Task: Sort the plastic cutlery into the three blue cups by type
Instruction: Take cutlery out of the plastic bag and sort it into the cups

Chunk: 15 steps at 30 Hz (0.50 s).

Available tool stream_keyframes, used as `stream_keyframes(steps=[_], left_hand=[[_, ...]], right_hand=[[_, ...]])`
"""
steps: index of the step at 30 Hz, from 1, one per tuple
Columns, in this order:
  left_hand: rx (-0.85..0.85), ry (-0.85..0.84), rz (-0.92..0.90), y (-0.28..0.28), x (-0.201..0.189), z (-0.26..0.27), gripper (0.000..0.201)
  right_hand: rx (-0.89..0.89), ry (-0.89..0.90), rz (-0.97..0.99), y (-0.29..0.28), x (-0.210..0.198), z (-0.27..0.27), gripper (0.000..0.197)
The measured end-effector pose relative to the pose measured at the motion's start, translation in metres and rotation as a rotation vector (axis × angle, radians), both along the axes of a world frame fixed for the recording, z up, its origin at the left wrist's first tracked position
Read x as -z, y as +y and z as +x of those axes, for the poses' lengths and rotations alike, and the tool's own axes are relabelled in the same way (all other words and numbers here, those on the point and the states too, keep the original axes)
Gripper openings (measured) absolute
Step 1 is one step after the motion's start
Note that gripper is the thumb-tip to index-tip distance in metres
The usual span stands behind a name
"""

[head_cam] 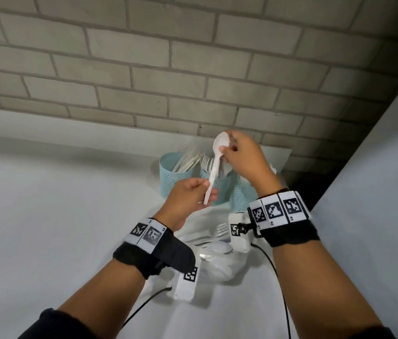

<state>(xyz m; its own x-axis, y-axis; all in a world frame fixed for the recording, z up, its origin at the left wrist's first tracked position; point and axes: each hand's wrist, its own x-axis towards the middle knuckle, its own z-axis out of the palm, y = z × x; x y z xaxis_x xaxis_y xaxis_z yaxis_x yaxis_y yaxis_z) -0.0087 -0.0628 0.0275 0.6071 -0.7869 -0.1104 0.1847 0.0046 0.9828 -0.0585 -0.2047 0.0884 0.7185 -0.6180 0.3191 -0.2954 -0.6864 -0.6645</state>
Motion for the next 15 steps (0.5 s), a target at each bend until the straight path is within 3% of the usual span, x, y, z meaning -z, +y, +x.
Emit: stream_keyframes(steps=[2,5,6,10,15], left_hand=[[0.194,-0.218,0.226,0.001,0.006,-0.001,0.024],[0.479,-0.839,0.613,0.005,0.017,0.000,0.031],[0.533,-0.960,0.699,0.006,0.019,0.000,0.039],[0.630,-1.022,0.812,0.006,0.029,-0.001,0.059],[0.649,-1.056,0.795,0.005,0.038,-0.001,0.061]], right_hand=[[0.156,-0.185,0.033,-0.015,-0.008,-0.020,0.028],[0.416,-0.393,-0.012,-0.030,-0.016,-0.053,0.023],[0.501,-0.405,-0.065,-0.032,-0.015,-0.062,0.024],[0.594,-0.291,-0.139,-0.039,0.010,-0.070,0.027],[0.554,0.130,-0.246,-0.043,0.061,-0.060,0.031]])
